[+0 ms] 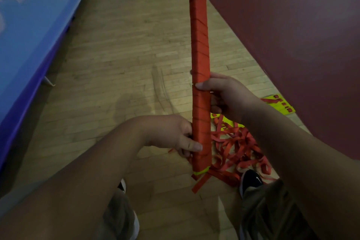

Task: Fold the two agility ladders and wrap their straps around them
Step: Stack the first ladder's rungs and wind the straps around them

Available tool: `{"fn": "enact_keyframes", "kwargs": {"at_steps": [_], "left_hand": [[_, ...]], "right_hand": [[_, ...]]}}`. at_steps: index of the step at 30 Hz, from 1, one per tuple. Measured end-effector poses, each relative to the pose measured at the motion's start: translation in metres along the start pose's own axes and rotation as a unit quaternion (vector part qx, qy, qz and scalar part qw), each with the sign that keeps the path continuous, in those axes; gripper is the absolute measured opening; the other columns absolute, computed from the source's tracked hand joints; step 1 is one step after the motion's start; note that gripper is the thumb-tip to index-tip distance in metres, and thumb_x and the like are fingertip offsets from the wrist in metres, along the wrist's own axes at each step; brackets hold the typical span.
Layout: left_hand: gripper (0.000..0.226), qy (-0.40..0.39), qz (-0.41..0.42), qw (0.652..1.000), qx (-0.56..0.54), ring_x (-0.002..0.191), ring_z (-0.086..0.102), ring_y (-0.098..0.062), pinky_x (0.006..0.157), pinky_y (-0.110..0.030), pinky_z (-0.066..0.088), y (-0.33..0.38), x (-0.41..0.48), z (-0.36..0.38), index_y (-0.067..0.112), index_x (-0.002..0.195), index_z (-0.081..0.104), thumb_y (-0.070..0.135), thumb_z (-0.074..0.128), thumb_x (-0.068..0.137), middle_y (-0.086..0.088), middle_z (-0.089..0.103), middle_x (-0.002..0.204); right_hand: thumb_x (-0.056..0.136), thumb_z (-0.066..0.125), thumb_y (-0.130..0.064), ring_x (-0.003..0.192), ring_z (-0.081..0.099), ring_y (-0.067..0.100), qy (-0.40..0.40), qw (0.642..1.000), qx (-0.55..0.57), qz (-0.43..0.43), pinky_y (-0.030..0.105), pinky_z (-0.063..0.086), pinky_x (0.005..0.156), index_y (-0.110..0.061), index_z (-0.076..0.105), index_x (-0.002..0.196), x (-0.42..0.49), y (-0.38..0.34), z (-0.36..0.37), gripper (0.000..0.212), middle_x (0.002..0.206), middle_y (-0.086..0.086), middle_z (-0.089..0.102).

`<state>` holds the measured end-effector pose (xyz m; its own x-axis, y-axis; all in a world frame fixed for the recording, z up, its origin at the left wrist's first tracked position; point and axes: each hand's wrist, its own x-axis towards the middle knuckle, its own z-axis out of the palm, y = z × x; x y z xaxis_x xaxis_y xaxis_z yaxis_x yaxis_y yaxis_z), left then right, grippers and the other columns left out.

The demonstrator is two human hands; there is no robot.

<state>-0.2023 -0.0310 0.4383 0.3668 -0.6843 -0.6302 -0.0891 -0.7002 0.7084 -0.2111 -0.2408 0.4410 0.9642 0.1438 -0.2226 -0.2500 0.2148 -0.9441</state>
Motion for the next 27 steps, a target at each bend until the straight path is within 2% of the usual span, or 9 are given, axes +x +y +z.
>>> {"fn": "enact_keyframes", "kwargs": {"at_steps": [2, 4, 6, 9, 13, 17, 21, 24, 27], "left_hand": [[0.018, 0.001, -0.002, 1.000, 0.001, 0.092, 0.077, -0.016, 0.089, -0.029, 0.065, 0.000, -0.001, -0.002, 0.013, 0.112, 0.079, 0.028, 0.077, 0.102, -0.009, 0.081, 0.101], [0.009, 0.004, -0.006, 1.000, -0.009, 0.084, 0.076, -0.013, 0.083, -0.028, 0.063, -0.001, -0.002, -0.005, 0.018, 0.103, 0.080, 0.027, 0.080, 0.099, -0.003, 0.080, 0.090], [0.018, 0.016, -0.016, 1.000, 0.000, 0.080, 0.074, -0.015, 0.079, -0.027, 0.061, -0.002, -0.003, -0.008, 0.014, 0.107, 0.081, 0.029, 0.083, 0.097, -0.007, 0.081, 0.095], [0.025, 0.048, -0.035, 0.998, 0.020, 0.074, 0.070, -0.014, 0.073, -0.027, 0.060, -0.005, -0.001, -0.011, 0.012, 0.102, 0.082, 0.035, 0.087, 0.093, -0.016, 0.081, 0.101], [0.032, 0.101, -0.062, 0.987, 0.106, 0.064, 0.065, -0.007, 0.062, -0.028, 0.053, -0.004, 0.002, -0.011, 0.025, 0.084, 0.082, 0.056, 0.090, 0.082, -0.003, 0.080, 0.082], [0.036, 0.101, -0.080, 0.985, 0.114, 0.066, 0.068, -0.009, 0.066, -0.030, 0.055, -0.003, 0.004, -0.007, 0.021, 0.089, 0.082, 0.057, 0.088, 0.085, 0.000, 0.078, 0.075], [0.063, 0.124, -0.107, 0.978, 0.127, 0.077, 0.076, -0.016, 0.073, -0.033, 0.059, 0.002, 0.000, 0.000, 0.015, 0.093, 0.082, 0.076, 0.075, 0.085, -0.004, 0.082, 0.082], [0.076, 0.172, -0.127, 0.966, 0.146, 0.083, 0.078, -0.022, 0.079, -0.037, 0.061, 0.008, 0.007, 0.013, 0.013, 0.090, 0.082, 0.087, 0.068, 0.081, -0.007, 0.081, 0.082], [0.060, 0.213, -0.121, 0.959, 0.140, 0.080, 0.073, -0.019, 0.067, -0.033, 0.054, 0.011, 0.015, 0.028, 0.020, 0.082, 0.076, 0.080, 0.074, 0.082, -0.003, 0.077, 0.084]], "right_hand": [[0.097, 0.069, -0.007, 0.047, 0.037, 0.011, -0.010, 1.000, -0.007, -0.005, 0.025, 0.031, 0.040, 0.005, 0.064, 0.125, -0.003, -0.001, 0.002, 0.031, 0.066, -0.004, 0.051], [0.096, 0.070, -0.006, 0.048, 0.039, 0.011, -0.012, 1.000, -0.007, -0.014, 0.025, 0.032, 0.040, -0.010, 0.067, 0.113, -0.004, 0.001, 0.003, 0.017, 0.067, -0.004, 0.053], [0.095, 0.073, -0.005, 0.048, 0.041, 0.011, 0.005, 1.000, -0.004, -0.012, 0.025, 0.032, 0.040, -0.016, 0.069, 0.113, -0.002, 0.004, 0.003, 0.021, 0.068, -0.004, 0.056], [0.092, 0.078, -0.005, 0.052, 0.041, 0.015, 0.049, 0.999, 0.002, -0.009, 0.027, 0.031, 0.041, -0.010, 0.069, 0.130, 0.002, 0.009, 0.002, 0.040, 0.078, 0.005, 0.058], [0.088, 0.085, -0.011, 0.055, 0.051, 0.017, 0.109, 0.993, -0.051, -0.016, 0.031, 0.034, 0.048, -0.013, 0.067, 0.127, 0.007, 0.016, 0.001, 0.043, 0.087, 0.012, 0.063], [0.087, 0.086, -0.019, 0.056, 0.057, 0.014, 0.141, 0.987, -0.082, 0.005, 0.028, 0.040, 0.047, -0.024, 0.065, 0.120, 0.011, 0.027, 0.002, 0.039, 0.083, 0.005, 0.072], [0.080, 0.088, -0.030, 0.070, 0.065, 0.019, 0.149, 0.984, -0.098, 0.007, 0.026, 0.044, 0.047, -0.029, 0.061, 0.120, 0.013, 0.032, 0.003, 0.049, 0.111, 0.010, 0.084], [0.090, 0.088, -0.028, 0.060, 0.065, 0.011, 0.176, 0.975, -0.136, -0.007, 0.025, 0.047, 0.047, -0.029, 0.059, 0.124, 0.013, 0.033, 0.003, 0.044, 0.103, 0.007, 0.082], [0.097, 0.084, -0.032, 0.063, 0.066, 0.010, 0.184, 0.967, -0.174, -0.015, 0.027, 0.050, 0.051, -0.030, 0.058, 0.126, 0.013, 0.037, 0.006, 0.039, 0.095, 0.003, 0.075]]}}
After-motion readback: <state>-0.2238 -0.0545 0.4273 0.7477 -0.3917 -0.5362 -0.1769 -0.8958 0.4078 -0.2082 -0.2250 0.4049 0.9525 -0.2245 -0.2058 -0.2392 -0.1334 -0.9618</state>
